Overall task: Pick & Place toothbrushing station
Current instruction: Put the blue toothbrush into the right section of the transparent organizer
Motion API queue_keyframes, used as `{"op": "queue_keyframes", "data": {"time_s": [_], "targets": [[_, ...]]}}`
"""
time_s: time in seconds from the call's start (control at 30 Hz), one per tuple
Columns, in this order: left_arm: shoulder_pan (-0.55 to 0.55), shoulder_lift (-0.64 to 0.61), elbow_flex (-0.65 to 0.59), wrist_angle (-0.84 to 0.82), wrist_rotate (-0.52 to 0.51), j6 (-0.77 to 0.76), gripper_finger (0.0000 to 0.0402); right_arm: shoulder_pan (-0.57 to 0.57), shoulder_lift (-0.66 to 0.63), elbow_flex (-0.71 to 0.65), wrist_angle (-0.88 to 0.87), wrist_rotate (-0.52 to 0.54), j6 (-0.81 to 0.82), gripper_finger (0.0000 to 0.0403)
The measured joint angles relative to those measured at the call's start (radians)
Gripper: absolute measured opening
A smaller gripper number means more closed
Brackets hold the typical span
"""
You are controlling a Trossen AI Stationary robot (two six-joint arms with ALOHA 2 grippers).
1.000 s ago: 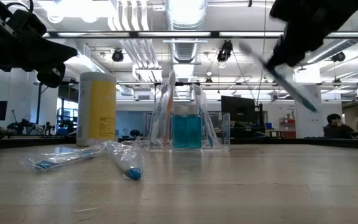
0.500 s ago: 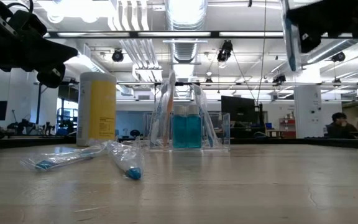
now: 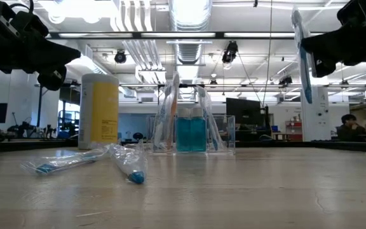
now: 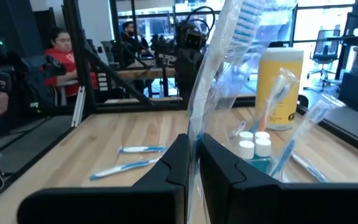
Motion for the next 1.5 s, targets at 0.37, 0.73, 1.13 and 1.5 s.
{"op": "queue_keyframes", "data": {"time_s": [0.37, 0.73, 1.13, 1.5], "targets": [[0.0, 0.003, -0.001, 0.001, -0.005, 0.0, 0.0014, 0.0, 0.035, 0.052, 0.033, 0.061, 0.028, 0.0017], [0.0, 0.004, -0.001, 0.009, -0.023, -0.001, 0.0014, -0.026, 0.423, 0.385, 0.015, 0.107, -0.022, 0.0007], [0.0, 0.004, -0.002, 0.008, -0.022, -0.001, 0.0012, -0.207, 0.895, 0.553, 0.278, 0.106, -0.059, 0.0008], [0.0, 0.004, -0.002, 0.007, -0.018, 0.002, 0.0014, -0.257, 1.228, 0.449, 0.74, 0.197, 0.002, 0.0008]]}}
